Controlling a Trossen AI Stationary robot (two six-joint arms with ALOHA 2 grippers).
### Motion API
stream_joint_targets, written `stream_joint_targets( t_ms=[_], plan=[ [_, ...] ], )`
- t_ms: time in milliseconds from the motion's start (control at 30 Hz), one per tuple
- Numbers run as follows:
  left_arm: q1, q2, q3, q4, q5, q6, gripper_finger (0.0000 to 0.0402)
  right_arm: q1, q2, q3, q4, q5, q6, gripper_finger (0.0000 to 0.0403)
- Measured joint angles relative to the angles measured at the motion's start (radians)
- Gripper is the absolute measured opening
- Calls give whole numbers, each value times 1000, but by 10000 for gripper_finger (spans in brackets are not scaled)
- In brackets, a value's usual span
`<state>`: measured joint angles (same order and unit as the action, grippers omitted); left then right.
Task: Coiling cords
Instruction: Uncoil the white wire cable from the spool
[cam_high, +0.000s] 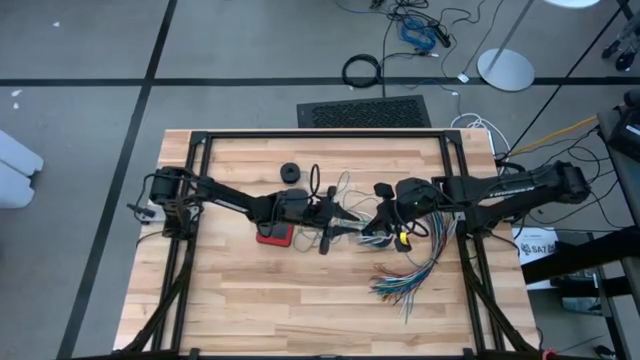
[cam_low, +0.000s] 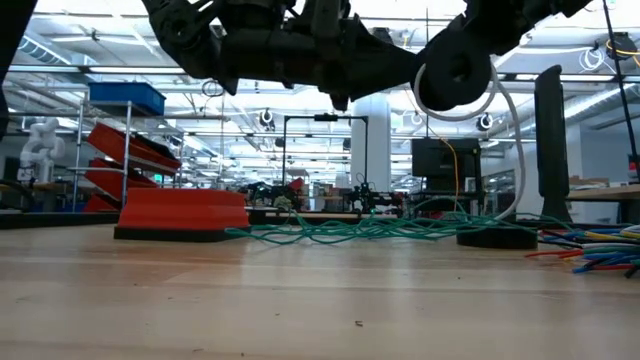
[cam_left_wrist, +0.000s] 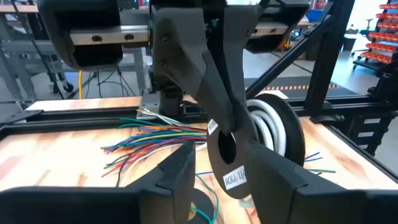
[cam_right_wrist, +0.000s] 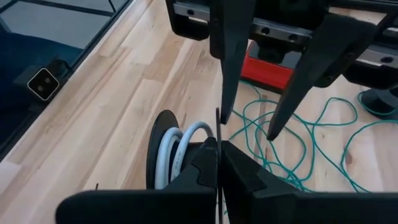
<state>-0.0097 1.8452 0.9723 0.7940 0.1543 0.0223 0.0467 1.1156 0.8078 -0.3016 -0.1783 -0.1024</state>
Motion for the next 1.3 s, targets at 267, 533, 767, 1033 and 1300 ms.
stream_joint_targets(
  t_ms=[267,533,767,1033,1300],
  plan=[
    [3,0,0,-4,42,-36,114,0,0,0,1,15,-6,0],
    [3,-1,0,-16,47,-42,113,0,1,0,29,40,-16,0],
    [24,-1,0,-32,14,-41,113,-2,12,0,-5,68,15,0],
    [49,-3,0,-20,30,-42,113,-2,12,0,-83,113,35,0],
    [48,-3,0,-18,100,-45,113,-2,12,0,-76,137,11,0]
  ],
)
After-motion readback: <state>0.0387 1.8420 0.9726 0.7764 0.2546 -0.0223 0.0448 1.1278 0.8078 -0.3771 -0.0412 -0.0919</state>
